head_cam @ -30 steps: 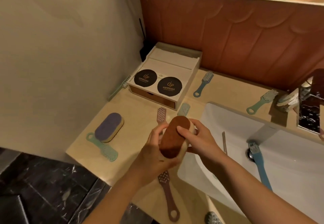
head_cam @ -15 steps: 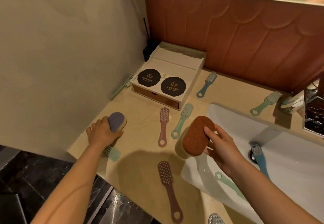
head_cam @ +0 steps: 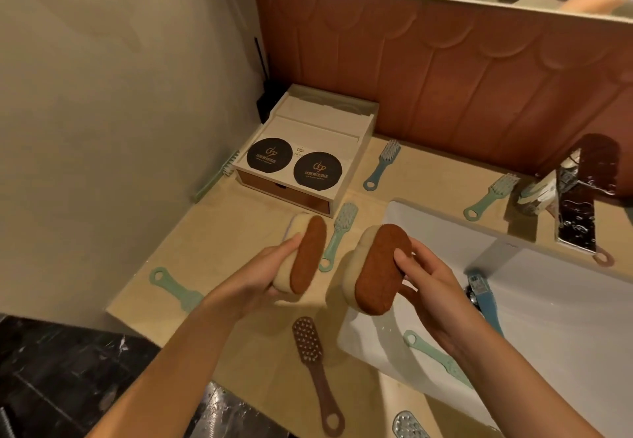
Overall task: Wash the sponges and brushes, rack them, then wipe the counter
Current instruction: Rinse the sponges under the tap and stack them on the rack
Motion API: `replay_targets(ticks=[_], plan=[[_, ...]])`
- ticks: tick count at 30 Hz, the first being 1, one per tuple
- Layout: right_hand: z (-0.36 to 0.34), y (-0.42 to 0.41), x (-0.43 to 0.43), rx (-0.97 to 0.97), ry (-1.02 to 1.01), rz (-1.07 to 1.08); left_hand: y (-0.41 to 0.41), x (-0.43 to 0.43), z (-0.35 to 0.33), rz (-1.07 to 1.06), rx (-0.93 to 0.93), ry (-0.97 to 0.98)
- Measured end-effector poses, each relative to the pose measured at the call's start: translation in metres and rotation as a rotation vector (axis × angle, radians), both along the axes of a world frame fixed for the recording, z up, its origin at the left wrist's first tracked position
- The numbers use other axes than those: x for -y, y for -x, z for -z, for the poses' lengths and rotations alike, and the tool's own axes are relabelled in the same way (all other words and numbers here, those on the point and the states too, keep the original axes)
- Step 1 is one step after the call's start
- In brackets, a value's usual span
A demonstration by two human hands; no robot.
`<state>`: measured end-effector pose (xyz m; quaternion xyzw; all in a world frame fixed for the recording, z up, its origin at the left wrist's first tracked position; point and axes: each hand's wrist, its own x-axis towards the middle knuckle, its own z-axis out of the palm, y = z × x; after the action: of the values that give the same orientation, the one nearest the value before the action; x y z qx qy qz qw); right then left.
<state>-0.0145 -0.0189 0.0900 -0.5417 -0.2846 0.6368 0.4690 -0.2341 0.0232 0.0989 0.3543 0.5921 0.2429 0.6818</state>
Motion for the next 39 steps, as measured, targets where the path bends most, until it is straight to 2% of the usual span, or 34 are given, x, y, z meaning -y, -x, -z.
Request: replay_targets(ticks=[4,8,19,23,27,31,34,39], plan=[[-0.004,0.001,0.007,0.063,-0.065,-0.028,-0.034,0.016,-0.008,0.054,0.228,0.115],[-0.007,-0.005,0.014,0.044,-0.072,-0.009,-0.053,0.023,-0.003,0.061,0.326,0.154],[0.0,-0.016,0.027,0.007,-0.056,0.074,-0.08,0.035,-0.006,0.149,0.332,0.117],[0.004,-0.013,0.033,0.083,-0.098,0.113,-0.081,0.036,-0.005,0.194,0.302,0.085],[0.0,-0.019,0.037,0.2,-0.162,0.059,-0.082,0.039,-0.007,0.293,0.322,0.05],[-0.008,-0.037,0.034,0.313,-0.175,-0.004,-0.085,0.034,-0.007,0.382,0.259,-0.004],[-0.022,-0.052,0.029,0.291,-0.117,-0.005,-0.089,0.025,-0.012,0.538,0.11,-0.121],[-0.035,-0.06,0.027,0.41,-0.086,-0.34,-0.103,0.02,-0.017,0.838,-0.155,-0.249]])
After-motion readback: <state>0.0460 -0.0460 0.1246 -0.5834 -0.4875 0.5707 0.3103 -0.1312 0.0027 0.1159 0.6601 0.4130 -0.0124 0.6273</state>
